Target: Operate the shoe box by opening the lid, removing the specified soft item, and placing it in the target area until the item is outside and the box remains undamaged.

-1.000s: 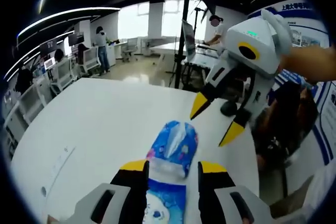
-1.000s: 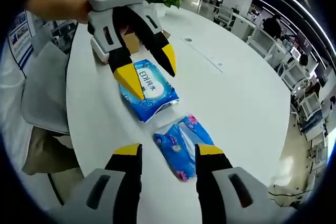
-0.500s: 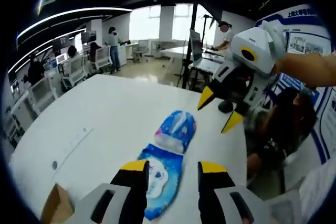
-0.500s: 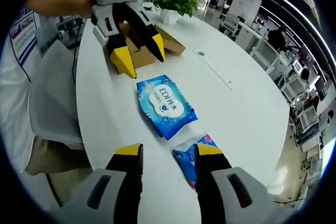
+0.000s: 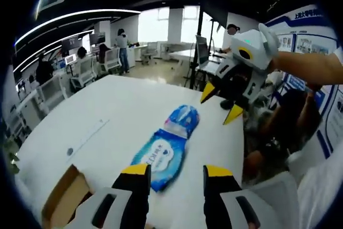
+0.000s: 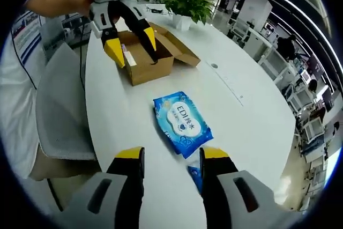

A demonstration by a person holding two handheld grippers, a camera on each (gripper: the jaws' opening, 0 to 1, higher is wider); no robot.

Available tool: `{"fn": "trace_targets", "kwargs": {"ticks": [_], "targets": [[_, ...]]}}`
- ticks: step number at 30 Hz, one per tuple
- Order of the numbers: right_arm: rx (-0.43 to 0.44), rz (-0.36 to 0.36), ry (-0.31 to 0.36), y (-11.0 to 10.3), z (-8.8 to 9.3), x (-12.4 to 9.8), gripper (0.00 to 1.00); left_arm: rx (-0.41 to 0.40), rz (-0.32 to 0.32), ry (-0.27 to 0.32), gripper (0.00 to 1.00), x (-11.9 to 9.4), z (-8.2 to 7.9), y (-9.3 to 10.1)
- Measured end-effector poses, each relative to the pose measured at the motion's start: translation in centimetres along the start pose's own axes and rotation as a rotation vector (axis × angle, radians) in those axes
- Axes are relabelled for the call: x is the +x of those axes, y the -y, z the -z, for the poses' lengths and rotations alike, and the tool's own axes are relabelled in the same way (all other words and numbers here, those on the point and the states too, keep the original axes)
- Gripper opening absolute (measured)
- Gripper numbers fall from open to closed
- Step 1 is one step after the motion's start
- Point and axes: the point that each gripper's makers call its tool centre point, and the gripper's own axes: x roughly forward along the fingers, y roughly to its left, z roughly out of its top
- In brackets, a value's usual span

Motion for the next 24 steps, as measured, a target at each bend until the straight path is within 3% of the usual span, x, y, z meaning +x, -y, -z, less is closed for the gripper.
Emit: {"fn": "trace_targets", "kwargs": {"ticks": [7,12,17,20,24], "targets": [[-0.025,-0.019,0.009,-1.0,-3.0,0.9,0.38,-0.012,-0.021,-0.013,0.39,-4.1,2.3,-1.5],[-0.045,-0.039,0.012,-2.1,-5.4,1.9,0.39,-0.078,-0.027,0.004,0.4,-6.9,3.8,-2.9],[-0.06,-0.063,0.01,-3.1,-7.5,3.2,0.39,-0.088,-0.047,-0.002,0.4,-8.9,5.6,-4.7],[-0.071,-0.081,0.01,-3.6,-9.0,4.2,0.38,-0.098,-0.05,-0.007,0.4,-10.0,6.6,-4.4],[-0.085,-0.105,0.009,-4.4,-10.9,5.6,0.38,-0.112,-0.062,-0.009,0.4,-11.5,7.9,-6.2]]}}
